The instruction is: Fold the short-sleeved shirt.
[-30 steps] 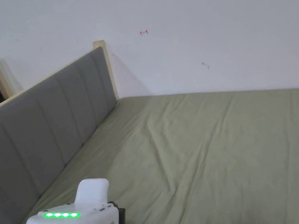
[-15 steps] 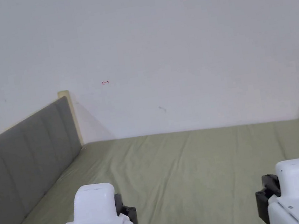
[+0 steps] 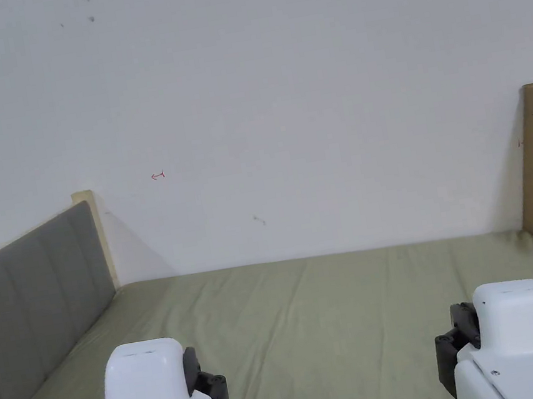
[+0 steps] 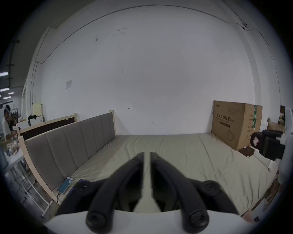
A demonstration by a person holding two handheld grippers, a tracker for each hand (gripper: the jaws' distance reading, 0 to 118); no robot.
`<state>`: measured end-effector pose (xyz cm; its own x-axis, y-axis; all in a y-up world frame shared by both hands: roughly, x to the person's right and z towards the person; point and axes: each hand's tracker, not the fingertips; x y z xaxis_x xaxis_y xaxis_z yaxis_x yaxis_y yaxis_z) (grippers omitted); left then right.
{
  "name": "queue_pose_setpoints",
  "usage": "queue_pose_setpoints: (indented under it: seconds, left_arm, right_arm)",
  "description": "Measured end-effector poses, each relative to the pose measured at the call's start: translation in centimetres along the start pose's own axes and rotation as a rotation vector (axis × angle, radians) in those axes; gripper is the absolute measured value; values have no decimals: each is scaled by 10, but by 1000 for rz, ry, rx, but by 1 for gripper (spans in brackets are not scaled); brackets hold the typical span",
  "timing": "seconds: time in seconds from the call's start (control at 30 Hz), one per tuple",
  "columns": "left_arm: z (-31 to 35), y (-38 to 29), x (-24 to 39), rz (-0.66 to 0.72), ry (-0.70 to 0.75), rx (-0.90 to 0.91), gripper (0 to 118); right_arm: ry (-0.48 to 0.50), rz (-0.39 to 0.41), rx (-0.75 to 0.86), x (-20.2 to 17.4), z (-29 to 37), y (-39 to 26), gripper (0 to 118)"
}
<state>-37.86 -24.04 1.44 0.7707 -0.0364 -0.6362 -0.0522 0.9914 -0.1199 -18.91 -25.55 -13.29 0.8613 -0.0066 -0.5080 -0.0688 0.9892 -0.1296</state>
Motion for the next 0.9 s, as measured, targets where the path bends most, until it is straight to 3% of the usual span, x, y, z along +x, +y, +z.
queue_pose_setpoints:
  seconds: [0.03, 0.07, 0.13, 0.17, 0.23, 0.27, 0.3, 0.47, 0.83, 0.9]
  left_arm:
    - [-1, 2, -1, 8, 4, -7, 75]
    - [-3, 4, -1, 12, -8, -21, 75]
    - [-7, 5, -2, 16, -35, -38, 100]
    - [-8, 5, -1, 13, -39, -32, 115]
    - [-4, 6, 0, 5, -38, 5, 118]
    - [-4, 9, 2, -22, -44, 10, 118]
    - [-5, 10, 4, -35, -46, 10, 118]
    - [-3, 14, 12, -29, -85, 3, 118]
    - [-9, 12, 8, 2, -129, -32, 118]
    - [-9, 11, 13, 0, -68, -70, 118]
  right_arm:
    - [-6, -7, 0, 1, -1, 1, 10]
    - [-10, -13, 3, 2, -1, 1, 10]
    - [-9, -19, 15, 4, -2, 2, 19]
    - [-6, -15, 15, 5, -3, 3, 36]
    - [10, 3, 14, 6, -6, 2, 93]
    - [9, 9, 19, 4, -5, 1, 110]
    - [2, 20, 26, 2, -5, 0, 118]
    - [-14, 58, 40, -2, -6, -2, 118]
    - [-18, 22, 30, 10, -8, -2, 118]
    - [-10, 15, 31, 11, -8, -2, 118]
